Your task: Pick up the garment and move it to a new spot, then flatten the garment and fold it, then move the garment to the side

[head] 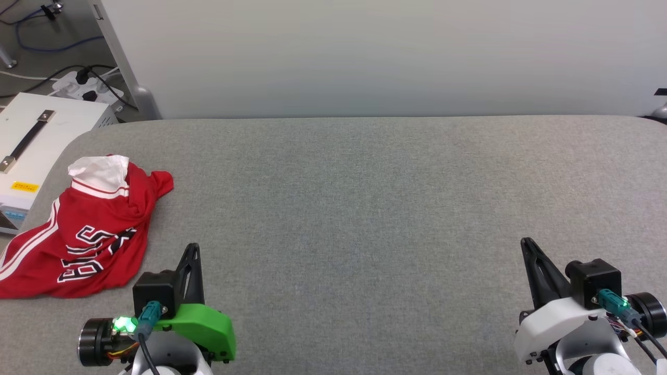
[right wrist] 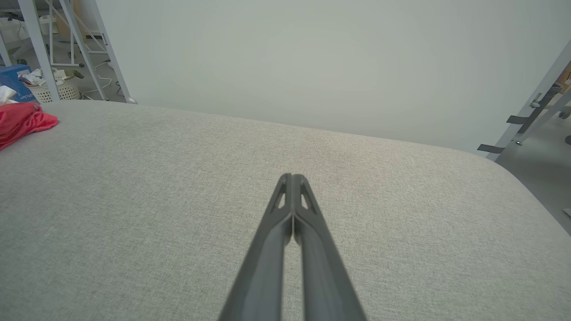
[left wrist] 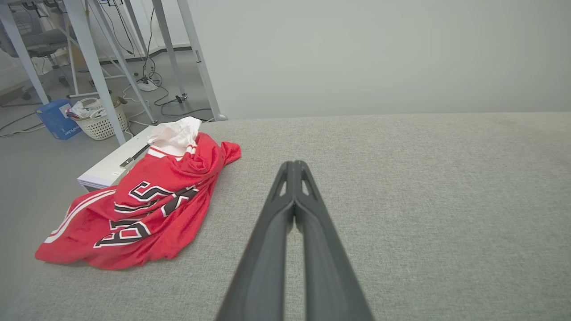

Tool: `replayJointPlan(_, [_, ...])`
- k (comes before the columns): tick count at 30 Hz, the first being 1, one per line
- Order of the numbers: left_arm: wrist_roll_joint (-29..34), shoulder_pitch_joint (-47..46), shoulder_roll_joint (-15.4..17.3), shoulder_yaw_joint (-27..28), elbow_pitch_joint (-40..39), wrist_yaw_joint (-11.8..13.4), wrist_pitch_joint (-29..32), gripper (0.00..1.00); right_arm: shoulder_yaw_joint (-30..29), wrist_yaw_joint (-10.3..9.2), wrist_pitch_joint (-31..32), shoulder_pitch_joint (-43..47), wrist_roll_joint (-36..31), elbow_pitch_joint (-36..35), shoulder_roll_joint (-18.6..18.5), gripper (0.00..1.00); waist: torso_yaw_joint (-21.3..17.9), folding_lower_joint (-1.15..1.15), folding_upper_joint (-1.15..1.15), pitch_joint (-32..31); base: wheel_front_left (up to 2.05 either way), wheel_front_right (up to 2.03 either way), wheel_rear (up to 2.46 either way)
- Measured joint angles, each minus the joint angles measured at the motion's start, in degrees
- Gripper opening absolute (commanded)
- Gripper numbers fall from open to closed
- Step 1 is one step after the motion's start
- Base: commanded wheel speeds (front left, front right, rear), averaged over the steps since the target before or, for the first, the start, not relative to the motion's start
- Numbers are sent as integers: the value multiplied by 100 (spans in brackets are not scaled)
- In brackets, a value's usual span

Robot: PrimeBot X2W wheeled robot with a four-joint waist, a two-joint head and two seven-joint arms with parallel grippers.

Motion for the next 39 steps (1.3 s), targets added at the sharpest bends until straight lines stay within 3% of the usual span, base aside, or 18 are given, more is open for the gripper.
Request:
replayJointPlan(29, [0, 0, 0, -1, 0, 0, 0, 0, 0, 0, 0, 0, 0, 0, 0, 0, 0, 0, 0, 0, 0, 0, 0])
replayJointPlan(30, [0, 1, 0, -1, 0, 0, 0, 100, 0, 0, -1, 0, 1, 0, 0, 100, 0, 0, 0, 0, 0, 0, 0])
replayJointPlan(32, [-1, 7, 1, -1, 1, 1, 0, 100, 0, 0, -1, 2, 4, 0, -1, 100, 0, 0, 0, 0, 0, 0, 0])
replayJointPlan(33, [-1, 7, 1, -2, 1, 1, 0, 0, 0, 0, -1, 2, 4, 0, -1, 0, 0, 0, 0, 0, 0, 0, 0])
replayJointPlan(34, [-1, 7, 1, -2, 1, 1, 0, 100, 0, 0, -1, 2, 4, 0, -1, 100, 0, 0, 0, 1, 0, 0, 0])
replayJointPlan(39, [-8, 7, 1, -4, 1, 4, -9, 100, -21, 0, -18, 2, 33, -4, -1, 100, -2, 0, 0, 8, 0, 0, 0])
